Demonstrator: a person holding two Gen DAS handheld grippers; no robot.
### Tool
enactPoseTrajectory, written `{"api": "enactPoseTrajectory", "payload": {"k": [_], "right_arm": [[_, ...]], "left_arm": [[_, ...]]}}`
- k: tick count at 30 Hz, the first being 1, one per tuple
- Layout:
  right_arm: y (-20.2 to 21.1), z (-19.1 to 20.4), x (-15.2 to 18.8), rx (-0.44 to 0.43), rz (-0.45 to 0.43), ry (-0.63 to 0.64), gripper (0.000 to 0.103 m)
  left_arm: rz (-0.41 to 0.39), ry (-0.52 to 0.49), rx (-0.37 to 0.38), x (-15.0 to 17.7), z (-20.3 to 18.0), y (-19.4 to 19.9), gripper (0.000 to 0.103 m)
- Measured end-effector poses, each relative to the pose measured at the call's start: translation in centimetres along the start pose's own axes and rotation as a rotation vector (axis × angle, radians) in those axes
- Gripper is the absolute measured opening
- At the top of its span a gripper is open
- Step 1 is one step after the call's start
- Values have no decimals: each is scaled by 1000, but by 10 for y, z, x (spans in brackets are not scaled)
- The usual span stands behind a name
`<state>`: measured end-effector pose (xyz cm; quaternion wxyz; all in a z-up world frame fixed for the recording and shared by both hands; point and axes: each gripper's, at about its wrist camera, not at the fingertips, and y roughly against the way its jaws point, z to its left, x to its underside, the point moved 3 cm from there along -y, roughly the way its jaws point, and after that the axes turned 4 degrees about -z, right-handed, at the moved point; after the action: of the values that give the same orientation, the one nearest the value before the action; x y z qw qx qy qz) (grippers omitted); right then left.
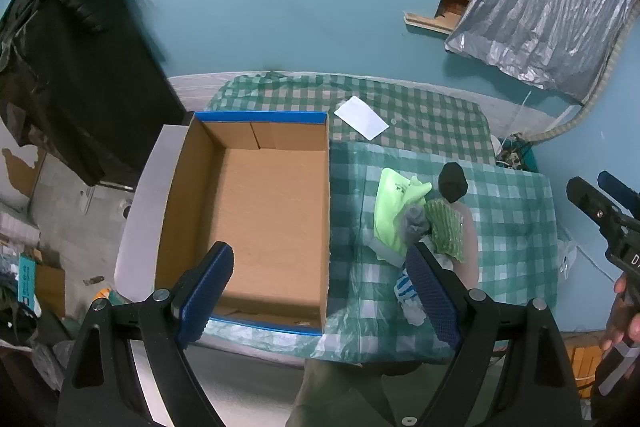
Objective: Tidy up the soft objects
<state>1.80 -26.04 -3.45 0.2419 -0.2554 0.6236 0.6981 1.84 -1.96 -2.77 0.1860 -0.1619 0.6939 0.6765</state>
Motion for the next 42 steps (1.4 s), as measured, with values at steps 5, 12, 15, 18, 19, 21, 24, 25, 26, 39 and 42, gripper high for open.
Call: {"api": "enactPoseTrajectory", "payload": {"k": [5,12,15,18,19,21,24,25,26,39,42], "right_arm": [[0,0,0,-3,4,-5,101],[0,2,2,-2,12,-5,101],[0,2,2,0,14,-6,101],[-1,1,4,1,19,-11,101],[-1,2,5,1,20,-11,101],[-1,2,5,1,21,-11,101],[-1,2,5,1,21,-12,101],[-1,2,6,2,21,-12,101],[-1,2,7,2,21,-11,101],[-1,2,10,2,25,-10,101],[-1,2,9,2,26,-10,101]], "left_arm": [[8,-14,-3,2,-3,-3,89],[13,-17,-5,3,-3,-2,89],[16,-17,-5,5,-3,-2,89],[21,-18,-1,7,-1,-3,89],[23,-20,-1,8,-2,-4,89],[28,-25,-2,10,-2,-5,89],[31,-29,0,11,-1,-5,89],[31,-30,0,11,-2,-5,89],[31,-32,0,11,-2,-5,89],[34,-29,-2,14,-2,-5,89],[34,-28,-1,14,-2,-5,89]]}}
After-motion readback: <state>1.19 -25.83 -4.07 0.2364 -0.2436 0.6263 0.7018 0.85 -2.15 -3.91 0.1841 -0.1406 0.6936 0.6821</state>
